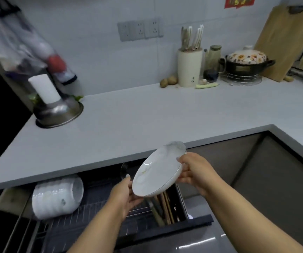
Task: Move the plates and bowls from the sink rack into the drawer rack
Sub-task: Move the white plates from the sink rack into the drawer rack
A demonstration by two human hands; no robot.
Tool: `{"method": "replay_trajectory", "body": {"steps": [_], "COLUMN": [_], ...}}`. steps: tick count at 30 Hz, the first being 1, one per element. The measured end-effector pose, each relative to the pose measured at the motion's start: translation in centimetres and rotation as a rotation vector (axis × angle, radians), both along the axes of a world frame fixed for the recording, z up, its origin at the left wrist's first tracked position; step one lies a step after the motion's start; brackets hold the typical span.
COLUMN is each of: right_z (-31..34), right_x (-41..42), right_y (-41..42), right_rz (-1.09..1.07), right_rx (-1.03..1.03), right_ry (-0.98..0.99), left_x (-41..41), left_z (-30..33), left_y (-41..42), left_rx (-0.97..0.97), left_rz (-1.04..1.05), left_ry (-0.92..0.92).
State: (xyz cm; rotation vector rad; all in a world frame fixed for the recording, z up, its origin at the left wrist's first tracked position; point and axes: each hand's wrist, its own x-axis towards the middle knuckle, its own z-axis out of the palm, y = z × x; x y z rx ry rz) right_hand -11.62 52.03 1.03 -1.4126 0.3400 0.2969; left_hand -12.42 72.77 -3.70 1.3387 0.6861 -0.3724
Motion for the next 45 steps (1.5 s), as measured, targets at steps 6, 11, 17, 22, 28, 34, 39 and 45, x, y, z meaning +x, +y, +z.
{"method": "replay_trajectory", "body": {"steps": [6,11,17,22,28,34,39,45], "right_z": [-4.0,-8.4,-12.9,-15.7,-17.9,-19.2,-20.5,-20.9], "right_x": [2.1,3.6,6.3,8.8,11.7,13.8,14.9,15.1], "right_y": [12.4,22.3,31.2,35.6,38.6,41.0,42.3,44.2], "right_rz": [0.198,0.325,0.407,0.415,0.417,0.426,0.471,0.585], "right_rx": [-0.107,-0.207,-0.356,-0.485,-0.582,-0.674,-0.730,-0.844], "right_ry": [0.082,0.174,0.215,0.195,0.207,0.174,0.163,0.086], "left_x": [-1.7,-4.1,-5.8,-6.2,-6.3,-6.3,-6.4,-6.7], "left_z": [-4.2,-6.9,-9.7,-11.7,-11.9,-11.9,-12.6,-13.0], "left_y": [13.9,23.2,30.5,32.6,32.6,32.8,33.0,33.0], "left_rx": [0.285,0.664,0.921,1.050,1.136,1.125,1.116,1.120], "left_rz": [0.086,-0.047,-0.286,-0.420,-0.538,-0.538,-0.543,-0.527], "left_ry": [0.033,-0.021,0.061,0.072,0.055,0.026,0.009,-0.055]}}
